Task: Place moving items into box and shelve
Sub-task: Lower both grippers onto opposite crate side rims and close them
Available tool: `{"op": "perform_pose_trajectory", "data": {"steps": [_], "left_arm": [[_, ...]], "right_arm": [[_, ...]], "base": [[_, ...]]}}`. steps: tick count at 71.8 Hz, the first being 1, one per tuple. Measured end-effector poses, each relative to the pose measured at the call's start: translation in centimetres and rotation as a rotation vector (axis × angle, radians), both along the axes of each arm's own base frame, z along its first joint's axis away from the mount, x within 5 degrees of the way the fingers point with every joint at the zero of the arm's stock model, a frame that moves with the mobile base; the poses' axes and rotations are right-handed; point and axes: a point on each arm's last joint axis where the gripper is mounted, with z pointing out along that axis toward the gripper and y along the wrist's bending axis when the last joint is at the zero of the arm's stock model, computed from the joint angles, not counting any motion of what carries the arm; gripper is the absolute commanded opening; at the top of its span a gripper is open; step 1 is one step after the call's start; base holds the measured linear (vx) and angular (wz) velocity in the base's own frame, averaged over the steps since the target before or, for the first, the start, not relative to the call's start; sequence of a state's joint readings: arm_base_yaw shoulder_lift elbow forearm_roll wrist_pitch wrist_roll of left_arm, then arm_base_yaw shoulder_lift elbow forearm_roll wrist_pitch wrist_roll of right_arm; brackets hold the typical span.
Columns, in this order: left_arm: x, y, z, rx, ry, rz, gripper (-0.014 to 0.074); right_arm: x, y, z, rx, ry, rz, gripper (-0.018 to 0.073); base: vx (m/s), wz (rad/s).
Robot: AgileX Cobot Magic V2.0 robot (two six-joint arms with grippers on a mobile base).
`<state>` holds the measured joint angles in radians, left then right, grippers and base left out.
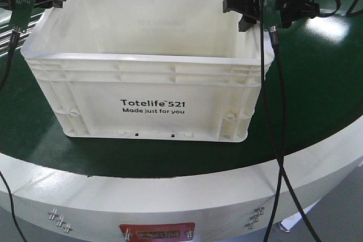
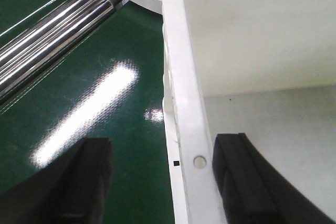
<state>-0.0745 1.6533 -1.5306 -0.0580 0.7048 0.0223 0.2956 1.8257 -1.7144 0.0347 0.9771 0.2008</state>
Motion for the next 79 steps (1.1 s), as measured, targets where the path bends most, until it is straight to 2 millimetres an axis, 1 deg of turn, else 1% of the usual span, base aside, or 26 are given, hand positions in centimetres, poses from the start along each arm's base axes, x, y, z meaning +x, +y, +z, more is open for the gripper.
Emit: {"op": "perform_pose_trajectory", "data": {"steps": [35, 48, 66, 73, 79], "left_arm": [[-0.1, 0.0, -0.2, -0.002, 0.02, 0.0, 0.0514], [0.0, -0.2, -1.1, -0.021, 0.092, -0.002, 0.0514], [-0.3, -0.2, -1.5, -0.026, 0.145, -0.005, 0.0514], [-0.4, -0.3, -1.0, -0.025, 0.155, -0.008, 0.0514], [-0.4, -0.2, 0.0, -0.02, 0.156, -0.012, 0.0514]], "right_arm": [[0.0, 0.0, 0.0, -0.001, 0.0, 0.004, -0.0012], [0.0, 0.0, 0.0, -0.004, -0.001, 0.01, -0.0012], [0.0, 0.0, 0.0, -0.009, -0.003, 0.022, -0.0012], [0.0, 0.0, 0.0, -0.009, -0.003, 0.022, -0.0012], [0.0, 0.0, 0.0, -0.01, -0.003, 0.022, -0.0012]], "base": [[0.0, 0.0], [0.0, 0.0], [0.0, 0.0], [0.0, 0.0], [0.0, 0.0]]}}
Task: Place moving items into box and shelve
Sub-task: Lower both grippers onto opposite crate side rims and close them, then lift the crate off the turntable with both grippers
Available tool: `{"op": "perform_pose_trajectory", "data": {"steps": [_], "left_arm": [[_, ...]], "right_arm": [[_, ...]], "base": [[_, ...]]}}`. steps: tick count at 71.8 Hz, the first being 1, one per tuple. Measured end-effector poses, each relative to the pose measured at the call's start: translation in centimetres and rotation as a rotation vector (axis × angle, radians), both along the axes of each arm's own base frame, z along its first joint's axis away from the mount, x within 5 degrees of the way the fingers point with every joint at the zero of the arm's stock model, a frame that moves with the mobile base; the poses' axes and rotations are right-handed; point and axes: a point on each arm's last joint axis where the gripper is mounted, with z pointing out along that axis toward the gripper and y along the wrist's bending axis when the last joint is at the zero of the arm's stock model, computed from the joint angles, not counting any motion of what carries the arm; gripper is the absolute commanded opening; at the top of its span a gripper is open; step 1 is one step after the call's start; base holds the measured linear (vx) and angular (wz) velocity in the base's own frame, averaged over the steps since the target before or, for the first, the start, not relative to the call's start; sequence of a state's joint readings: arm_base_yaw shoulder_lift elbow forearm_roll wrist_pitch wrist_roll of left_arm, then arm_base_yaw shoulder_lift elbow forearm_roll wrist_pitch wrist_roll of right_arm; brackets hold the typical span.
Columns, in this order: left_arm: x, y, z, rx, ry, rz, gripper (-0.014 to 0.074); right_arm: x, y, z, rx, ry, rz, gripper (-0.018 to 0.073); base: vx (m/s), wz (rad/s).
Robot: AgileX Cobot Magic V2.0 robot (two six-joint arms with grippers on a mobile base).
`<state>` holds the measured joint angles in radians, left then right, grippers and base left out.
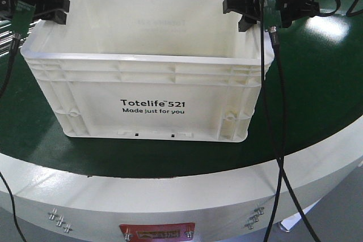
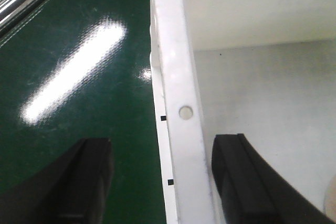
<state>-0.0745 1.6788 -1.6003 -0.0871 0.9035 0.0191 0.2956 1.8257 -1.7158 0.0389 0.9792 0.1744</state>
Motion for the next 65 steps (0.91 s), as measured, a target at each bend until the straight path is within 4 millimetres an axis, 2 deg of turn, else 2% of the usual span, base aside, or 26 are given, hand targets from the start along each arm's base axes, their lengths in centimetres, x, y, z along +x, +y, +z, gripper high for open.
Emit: {"op": "perform_pose_trajectory", "data": {"steps": [11, 18, 44, 53, 65], "left_arm": [[0.0, 0.0, 2.0, 0.0, -0.032, -0.003, 0.0514], [0.0, -0.1, 2.4, -0.012, -0.032, -0.005, 0.0514], [1.0, -0.4, -0.8, -0.029, 0.131, -0.016, 0.0514], [1.0, -0.5, -1.0, -0.028, 0.142, -0.017, 0.051], [1.0, -0.5, -1.0, -0.028, 0.144, -0.017, 0.0461]], "right_arm": [[0.0, 0.0, 0.0, 0.0, 0.0, 0.0, -0.0012], [0.0, 0.0, 0.0, 0.0, 0.0, 0.0, -0.0012], [0.0, 0.0, 0.0, -0.002, 0.001, 0.003, -0.0012], [0.0, 0.0, 0.0, -0.004, 0.0, 0.006, -0.0012], [0.0, 0.0, 0.0, -0.004, 0.0, 0.007, -0.0012]], "base": [[0.0, 0.0], [0.0, 0.0], [0.0, 0.0], [0.0, 0.0], [0.0, 0.0]]}}
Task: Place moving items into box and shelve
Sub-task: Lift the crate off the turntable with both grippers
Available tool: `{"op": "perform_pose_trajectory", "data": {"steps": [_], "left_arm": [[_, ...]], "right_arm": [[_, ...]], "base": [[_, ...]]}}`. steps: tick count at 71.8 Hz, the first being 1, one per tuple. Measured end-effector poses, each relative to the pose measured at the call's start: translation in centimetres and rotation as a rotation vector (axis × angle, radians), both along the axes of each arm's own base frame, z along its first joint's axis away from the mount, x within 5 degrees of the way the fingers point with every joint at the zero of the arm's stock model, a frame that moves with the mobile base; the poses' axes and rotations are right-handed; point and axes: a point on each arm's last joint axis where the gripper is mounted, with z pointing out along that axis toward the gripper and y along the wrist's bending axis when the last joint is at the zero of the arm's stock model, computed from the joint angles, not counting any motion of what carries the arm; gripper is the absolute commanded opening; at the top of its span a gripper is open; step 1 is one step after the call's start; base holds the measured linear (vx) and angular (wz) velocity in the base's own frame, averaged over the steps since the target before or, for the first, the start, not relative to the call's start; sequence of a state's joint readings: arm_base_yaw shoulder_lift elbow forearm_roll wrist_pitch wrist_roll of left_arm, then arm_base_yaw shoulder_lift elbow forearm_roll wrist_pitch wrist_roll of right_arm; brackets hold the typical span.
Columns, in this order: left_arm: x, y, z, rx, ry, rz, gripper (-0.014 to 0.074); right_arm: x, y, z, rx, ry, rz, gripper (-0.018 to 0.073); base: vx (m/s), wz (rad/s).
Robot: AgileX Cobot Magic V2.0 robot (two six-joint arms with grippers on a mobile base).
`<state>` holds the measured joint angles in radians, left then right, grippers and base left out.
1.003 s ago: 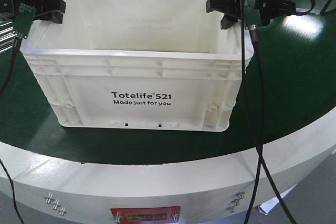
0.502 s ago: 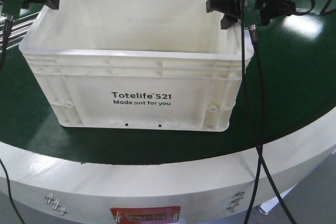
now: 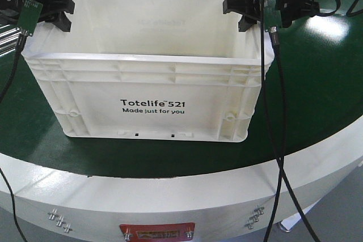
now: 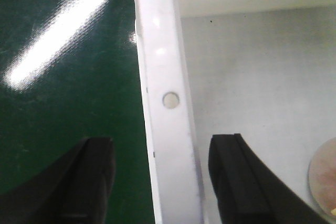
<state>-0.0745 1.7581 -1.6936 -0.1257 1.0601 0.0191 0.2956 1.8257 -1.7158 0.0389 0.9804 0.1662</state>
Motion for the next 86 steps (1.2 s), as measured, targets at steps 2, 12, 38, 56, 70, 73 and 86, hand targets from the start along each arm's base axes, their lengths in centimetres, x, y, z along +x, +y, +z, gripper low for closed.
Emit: {"op": "perform_pose_trajectory", "data": {"steps": [2, 12, 38, 56, 70, 73, 86], "left_arm": [[0.0, 0.0, 0.0, 0.0, 0.002, 0.0, 0.0453], [0.0, 0.0, -0.2, 0.002, 0.015, -0.003, 0.0424], [0.4, -0.4, -1.1, -0.028, 0.051, -0.018, 0.0102], [0.4, -0.4, -1.1, -0.023, 0.051, -0.029, -0.0029], [0.4, -0.4, -1.1, -0.021, 0.05, -0.031, -0.0029], [0.4, -0.4, -1.1, -0.022, 0.05, -0.032, -0.0027], [0.3, -0.5, -1.0, -0.028, 0.045, -0.048, -0.0026]], "right_arm": [[0.0, 0.0, 0.0, 0.0, 0.0, 0.001, -0.0012], [0.0, 0.0, 0.0, -0.001, 0.0, 0.001, -0.0012], [0.0, 0.0, 0.0, 0.0, 0.0, 0.003, -0.0012], [0.0, 0.0, 0.0, 0.0, 0.0, 0.003, -0.0012], [0.0, 0.0, 0.0, -0.002, -0.001, 0.007, -0.0012], [0.0, 0.0, 0.0, -0.003, -0.001, 0.009, -0.0012], [-0.1, 0.0, 0.2, -0.002, -0.005, 0.012, -0.0012]], "base": [[0.0, 0.0], [0.0, 0.0], [0.0, 0.0], [0.0, 0.0], [0.0, 0.0], [0.0, 0.0], [0.0, 0.0]]}}
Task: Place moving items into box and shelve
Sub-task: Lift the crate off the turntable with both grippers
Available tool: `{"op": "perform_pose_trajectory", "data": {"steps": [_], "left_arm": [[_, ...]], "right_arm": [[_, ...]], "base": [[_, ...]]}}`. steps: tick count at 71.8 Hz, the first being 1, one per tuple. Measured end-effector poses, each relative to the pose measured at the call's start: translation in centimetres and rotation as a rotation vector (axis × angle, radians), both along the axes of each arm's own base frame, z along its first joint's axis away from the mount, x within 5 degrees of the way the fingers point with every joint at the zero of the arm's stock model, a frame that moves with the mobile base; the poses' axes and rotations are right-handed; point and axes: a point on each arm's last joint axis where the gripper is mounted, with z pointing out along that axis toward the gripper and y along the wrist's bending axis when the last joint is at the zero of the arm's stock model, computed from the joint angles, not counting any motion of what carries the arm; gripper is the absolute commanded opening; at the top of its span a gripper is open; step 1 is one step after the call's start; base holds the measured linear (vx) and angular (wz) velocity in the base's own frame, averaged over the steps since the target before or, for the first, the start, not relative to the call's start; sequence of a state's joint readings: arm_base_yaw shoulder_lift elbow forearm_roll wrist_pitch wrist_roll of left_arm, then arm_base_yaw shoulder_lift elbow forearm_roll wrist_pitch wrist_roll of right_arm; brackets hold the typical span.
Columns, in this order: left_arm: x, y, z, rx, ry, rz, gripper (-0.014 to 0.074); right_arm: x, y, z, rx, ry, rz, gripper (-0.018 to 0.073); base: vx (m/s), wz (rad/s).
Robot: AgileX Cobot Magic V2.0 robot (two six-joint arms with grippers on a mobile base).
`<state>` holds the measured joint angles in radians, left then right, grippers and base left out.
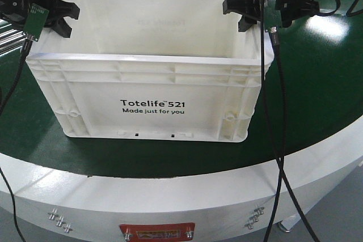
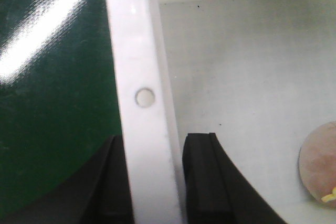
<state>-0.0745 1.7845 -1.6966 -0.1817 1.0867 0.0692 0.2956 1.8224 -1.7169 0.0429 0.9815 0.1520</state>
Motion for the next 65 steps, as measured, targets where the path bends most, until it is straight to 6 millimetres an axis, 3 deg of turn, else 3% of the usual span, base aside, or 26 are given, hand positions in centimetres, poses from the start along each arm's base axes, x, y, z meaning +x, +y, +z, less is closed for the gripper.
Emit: {"op": "perform_pose_trajectory", "data": {"steps": [20, 47, 65], "left_arm": [[-0.4, -0.2, 0.8, -0.001, 0.013, -0.044, -0.0026], [-2.0, 0.1, 5.3, 0.001, -0.046, -0.062, -0.0026], [-2.7, -0.1, 5.7, -0.028, -0.016, -0.078, -0.0021]], "right_arm": [[-1.1, -0.2, 0.8, 0.006, 0.033, 0.006, -0.0012], [-2.9, -0.4, 3.6, 0.052, -0.01, 0.026, -0.0012], [-4.2, -1.1, 5.3, 0.043, -0.043, 0.031, -0.0012]], "base": [[0.0, 0.0], [0.0, 0.0], [0.0, 0.0]]}}
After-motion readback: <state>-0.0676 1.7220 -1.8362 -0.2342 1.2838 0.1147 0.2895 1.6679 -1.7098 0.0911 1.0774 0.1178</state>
